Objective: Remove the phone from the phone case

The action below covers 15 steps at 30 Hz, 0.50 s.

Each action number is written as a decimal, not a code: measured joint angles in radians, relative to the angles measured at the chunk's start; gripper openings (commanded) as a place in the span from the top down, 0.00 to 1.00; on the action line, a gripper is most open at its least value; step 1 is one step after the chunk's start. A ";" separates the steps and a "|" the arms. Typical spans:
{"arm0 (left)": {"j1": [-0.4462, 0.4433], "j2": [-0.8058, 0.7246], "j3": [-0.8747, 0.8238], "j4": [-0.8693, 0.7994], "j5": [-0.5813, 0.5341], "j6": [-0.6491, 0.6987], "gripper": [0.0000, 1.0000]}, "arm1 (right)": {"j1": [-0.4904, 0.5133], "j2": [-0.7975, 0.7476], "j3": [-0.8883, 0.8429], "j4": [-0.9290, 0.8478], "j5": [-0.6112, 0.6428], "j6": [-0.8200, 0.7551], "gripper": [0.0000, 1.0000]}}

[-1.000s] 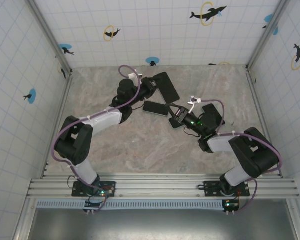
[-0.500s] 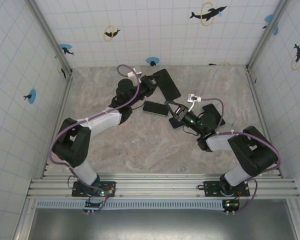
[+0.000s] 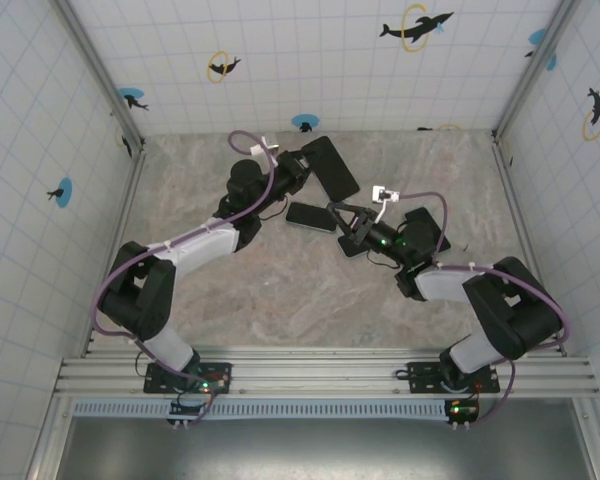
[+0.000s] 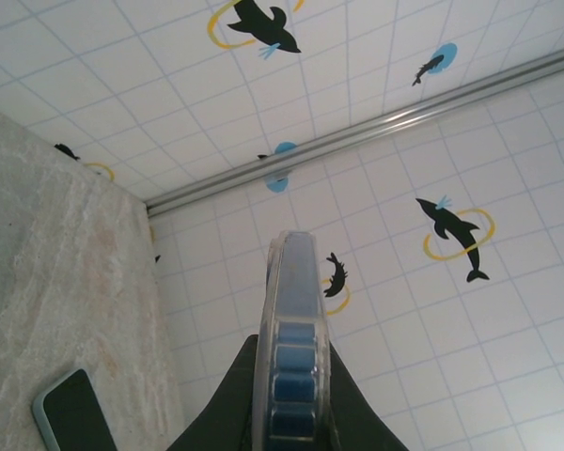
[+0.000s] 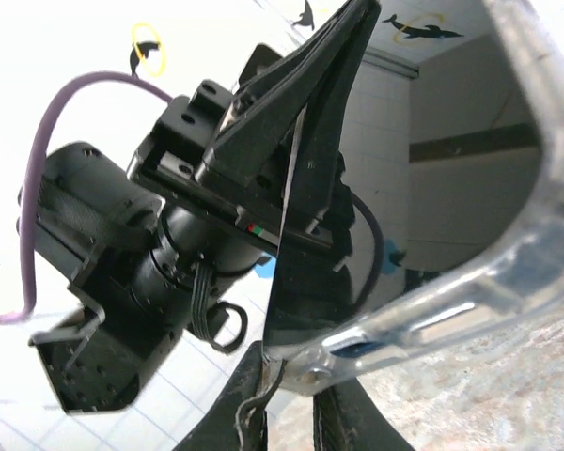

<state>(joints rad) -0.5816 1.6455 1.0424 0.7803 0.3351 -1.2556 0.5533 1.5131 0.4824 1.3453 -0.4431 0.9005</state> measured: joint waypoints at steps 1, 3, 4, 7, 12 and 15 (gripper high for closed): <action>0.000 -0.004 0.000 -0.001 0.006 0.002 1.00 | -0.004 0.000 0.004 -0.021 -0.014 -0.025 0.93; 0.001 -0.008 0.000 -0.003 0.011 0.008 1.00 | -0.012 -0.001 0.021 -0.060 -0.041 -0.071 0.94; 0.005 -0.010 0.000 -0.003 0.012 0.010 1.00 | -0.016 -0.001 0.033 -0.083 -0.054 -0.092 0.94; 0.012 -0.015 0.000 -0.001 0.013 0.019 1.00 | -0.026 -0.002 0.063 -0.127 -0.085 -0.128 0.93; 0.012 -0.019 0.013 -0.035 0.032 0.071 1.00 | -0.040 -0.008 0.068 -0.164 -0.130 -0.151 0.86; 0.016 -0.019 0.023 -0.053 0.057 0.116 1.00 | -0.049 -0.026 0.068 -0.200 -0.156 -0.175 0.72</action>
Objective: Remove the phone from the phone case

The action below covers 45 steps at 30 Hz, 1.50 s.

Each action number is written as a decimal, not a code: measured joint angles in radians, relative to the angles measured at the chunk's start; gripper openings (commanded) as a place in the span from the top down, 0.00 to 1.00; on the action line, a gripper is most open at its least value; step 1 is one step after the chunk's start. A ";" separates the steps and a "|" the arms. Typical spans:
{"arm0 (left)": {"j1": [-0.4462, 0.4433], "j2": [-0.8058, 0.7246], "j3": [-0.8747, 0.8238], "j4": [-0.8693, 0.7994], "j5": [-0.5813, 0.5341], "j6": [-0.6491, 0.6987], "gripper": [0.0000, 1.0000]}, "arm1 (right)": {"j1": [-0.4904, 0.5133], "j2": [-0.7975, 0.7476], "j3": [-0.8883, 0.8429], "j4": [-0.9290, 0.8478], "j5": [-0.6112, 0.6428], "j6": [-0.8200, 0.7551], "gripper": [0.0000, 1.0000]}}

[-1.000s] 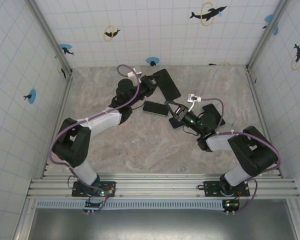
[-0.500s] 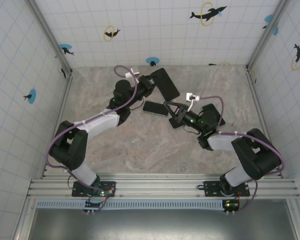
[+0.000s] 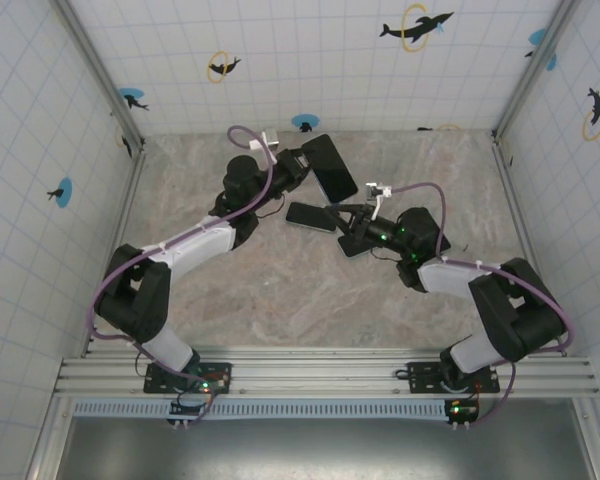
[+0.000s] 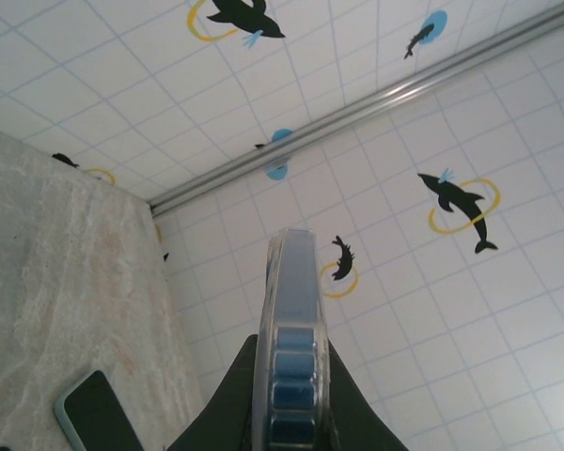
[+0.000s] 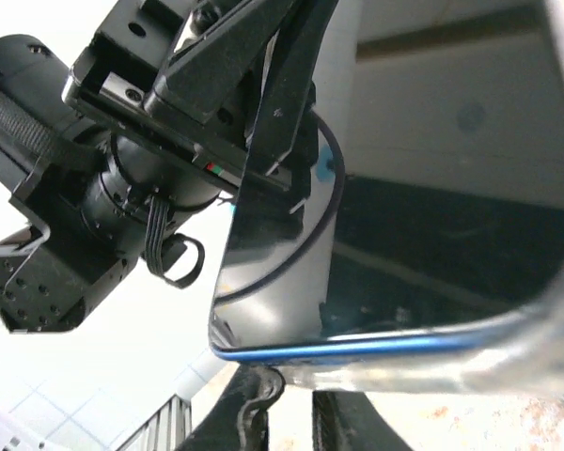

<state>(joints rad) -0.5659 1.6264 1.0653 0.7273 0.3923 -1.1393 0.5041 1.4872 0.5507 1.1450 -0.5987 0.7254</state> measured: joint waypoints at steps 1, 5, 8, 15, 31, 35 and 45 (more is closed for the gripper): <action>0.006 -0.002 0.001 -0.005 0.018 0.012 1.00 | -0.008 -0.007 0.000 -0.020 -0.005 -0.015 0.69; 0.034 -0.003 0.024 -0.037 0.111 0.084 1.00 | -0.053 -0.035 0.000 -0.121 -0.028 -0.110 0.57; 0.055 -0.002 0.051 -0.063 0.212 0.158 1.00 | -0.081 -0.077 0.000 -0.221 -0.062 -0.211 0.53; 0.091 0.013 0.122 -0.122 0.439 0.376 1.00 | -0.099 -0.146 0.055 -0.532 -0.187 -0.530 0.51; 0.111 0.022 0.139 -0.237 0.756 0.699 1.00 | -0.060 -0.119 0.203 -0.874 -0.316 -0.941 0.72; 0.111 0.021 0.139 -0.256 0.775 0.720 1.00 | -0.052 -0.105 0.220 -0.894 -0.315 -0.970 0.76; 0.111 0.021 0.138 -0.247 0.809 0.717 1.00 | -0.042 -0.087 0.231 -0.914 -0.324 -0.988 0.88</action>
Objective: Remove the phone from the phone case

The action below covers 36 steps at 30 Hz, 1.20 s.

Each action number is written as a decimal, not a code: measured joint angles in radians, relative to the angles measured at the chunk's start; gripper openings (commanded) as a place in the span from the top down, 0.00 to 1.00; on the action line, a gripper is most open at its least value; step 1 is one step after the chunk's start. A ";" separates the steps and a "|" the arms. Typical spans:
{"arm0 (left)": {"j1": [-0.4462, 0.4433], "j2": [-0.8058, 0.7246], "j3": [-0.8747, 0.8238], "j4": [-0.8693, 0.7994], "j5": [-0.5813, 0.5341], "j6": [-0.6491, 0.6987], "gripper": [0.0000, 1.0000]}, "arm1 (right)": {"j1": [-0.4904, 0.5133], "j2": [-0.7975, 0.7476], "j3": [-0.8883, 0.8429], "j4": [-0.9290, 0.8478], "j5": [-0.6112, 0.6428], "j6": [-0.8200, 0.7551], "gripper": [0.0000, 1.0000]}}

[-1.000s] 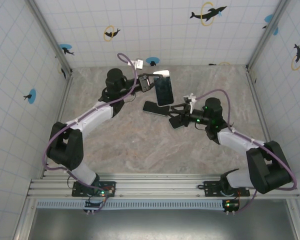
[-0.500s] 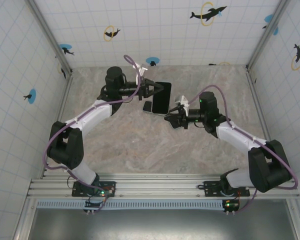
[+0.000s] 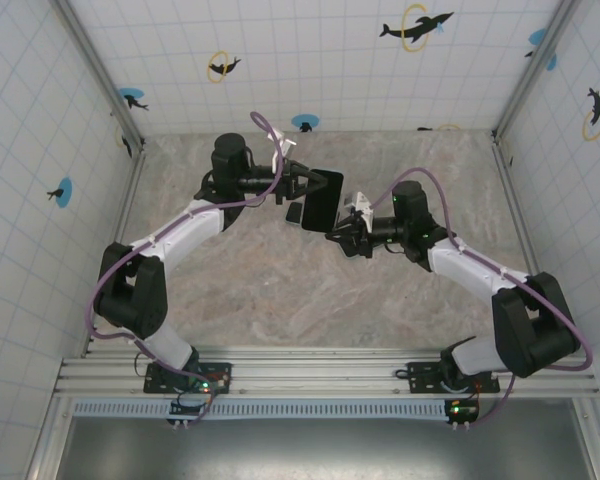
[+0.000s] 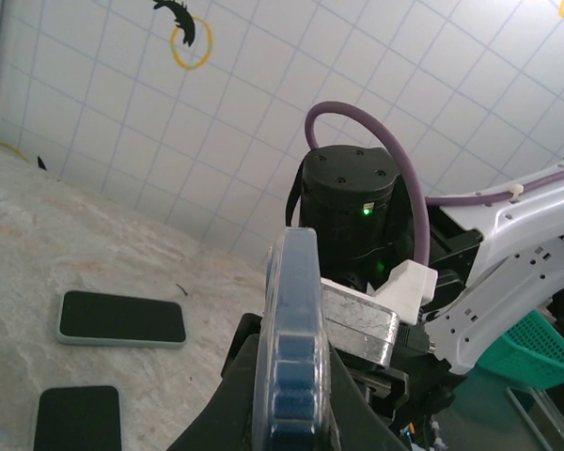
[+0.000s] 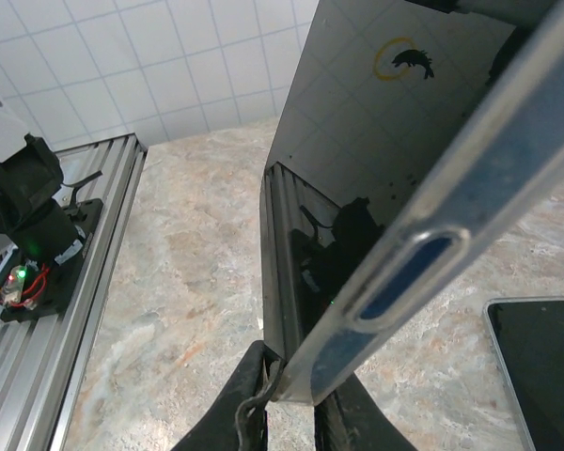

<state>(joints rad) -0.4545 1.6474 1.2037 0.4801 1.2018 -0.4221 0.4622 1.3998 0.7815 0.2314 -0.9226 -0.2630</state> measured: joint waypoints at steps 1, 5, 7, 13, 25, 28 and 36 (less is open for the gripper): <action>0.000 0.000 0.000 0.001 0.003 -0.002 1.00 | 0.002 0.000 0.001 -0.002 0.001 0.000 0.88; 0.002 -0.005 -0.007 0.018 0.016 -0.023 1.00 | 0.010 0.000 0.008 -0.006 0.002 0.000 0.89; 0.002 -0.014 -0.015 0.026 0.018 -0.031 1.00 | 0.014 0.000 0.009 -0.007 0.006 -0.002 0.89; 0.002 -0.019 -0.023 0.057 0.017 -0.070 1.00 | 0.032 -0.020 0.010 -0.006 0.074 -0.032 0.91; 0.003 -0.051 -0.031 0.101 -0.025 -0.151 1.00 | 0.086 -0.073 0.009 0.015 0.301 -0.175 0.91; -0.024 -0.052 -0.039 0.069 -0.016 -0.193 1.00 | 0.086 -0.079 0.009 0.091 0.370 -0.208 0.91; -0.035 -0.055 -0.045 0.037 -0.060 -0.206 1.00 | 0.073 -0.081 0.009 0.149 0.399 -0.190 0.79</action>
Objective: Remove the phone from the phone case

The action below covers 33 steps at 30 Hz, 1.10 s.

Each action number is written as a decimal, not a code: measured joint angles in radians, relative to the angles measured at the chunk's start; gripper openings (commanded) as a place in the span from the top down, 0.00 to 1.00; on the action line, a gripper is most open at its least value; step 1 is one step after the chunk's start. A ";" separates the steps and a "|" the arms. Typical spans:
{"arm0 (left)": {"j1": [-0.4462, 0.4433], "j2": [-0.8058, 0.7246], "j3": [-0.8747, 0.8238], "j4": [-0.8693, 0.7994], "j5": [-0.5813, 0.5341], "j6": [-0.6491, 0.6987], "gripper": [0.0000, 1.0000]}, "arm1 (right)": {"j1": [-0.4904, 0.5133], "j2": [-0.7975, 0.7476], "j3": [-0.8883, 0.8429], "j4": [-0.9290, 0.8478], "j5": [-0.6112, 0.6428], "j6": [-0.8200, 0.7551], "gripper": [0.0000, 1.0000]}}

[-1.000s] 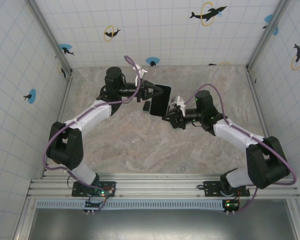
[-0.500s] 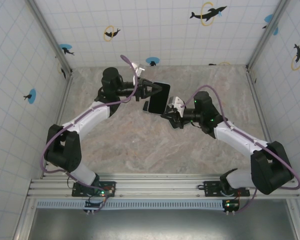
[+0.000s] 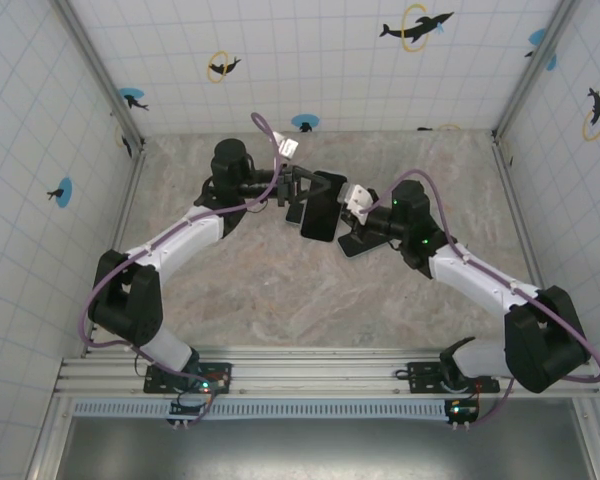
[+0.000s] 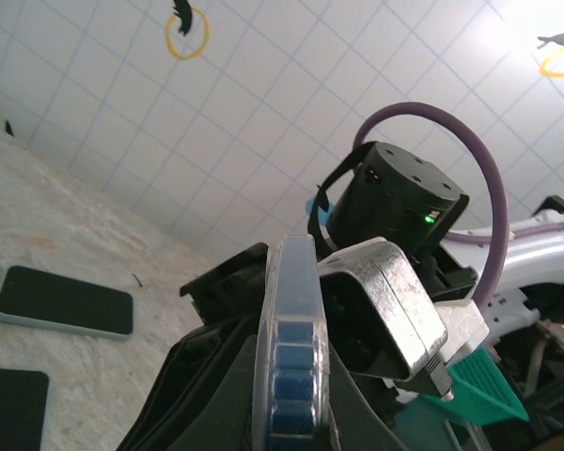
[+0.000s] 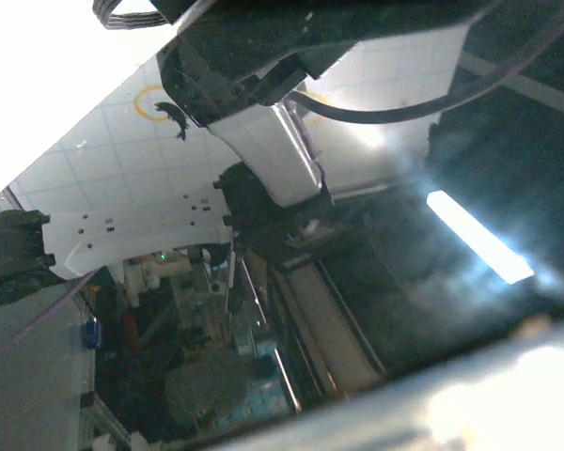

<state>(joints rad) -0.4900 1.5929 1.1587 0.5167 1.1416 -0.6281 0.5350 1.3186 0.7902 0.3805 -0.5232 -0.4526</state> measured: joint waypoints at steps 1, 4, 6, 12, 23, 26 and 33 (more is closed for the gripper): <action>0.000 -0.002 0.000 0.000 -0.016 0.001 1.00 | -0.006 0.000 0.000 -0.001 -0.004 0.008 0.75; 0.004 -0.009 0.001 0.002 -0.045 0.012 1.00 | -0.023 -0.008 -0.008 -0.015 -0.036 0.032 0.66; 0.010 -0.011 0.002 0.008 -0.056 0.026 1.00 | -0.029 -0.023 -0.024 -0.037 -0.064 0.045 0.59; 0.025 -0.011 0.021 0.018 -0.073 0.052 1.00 | -0.030 -0.054 -0.063 -0.135 -0.172 0.065 0.54; 0.026 -0.011 0.033 0.107 -0.064 0.005 1.00 | -0.043 -0.053 -0.065 -0.058 -0.272 0.184 0.60; 0.025 -0.011 0.033 0.118 -0.054 -0.005 1.00 | -0.051 -0.044 -0.065 -0.026 -0.288 0.205 0.61; 0.023 0.002 0.034 0.129 -0.028 -0.016 1.00 | -0.053 -0.021 -0.065 0.020 -0.322 0.243 0.65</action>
<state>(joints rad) -0.4667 1.5951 1.1923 0.6456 1.1137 -0.6437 0.4824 1.2972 0.7250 0.4004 -0.8455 -0.2100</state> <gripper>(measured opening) 0.127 0.363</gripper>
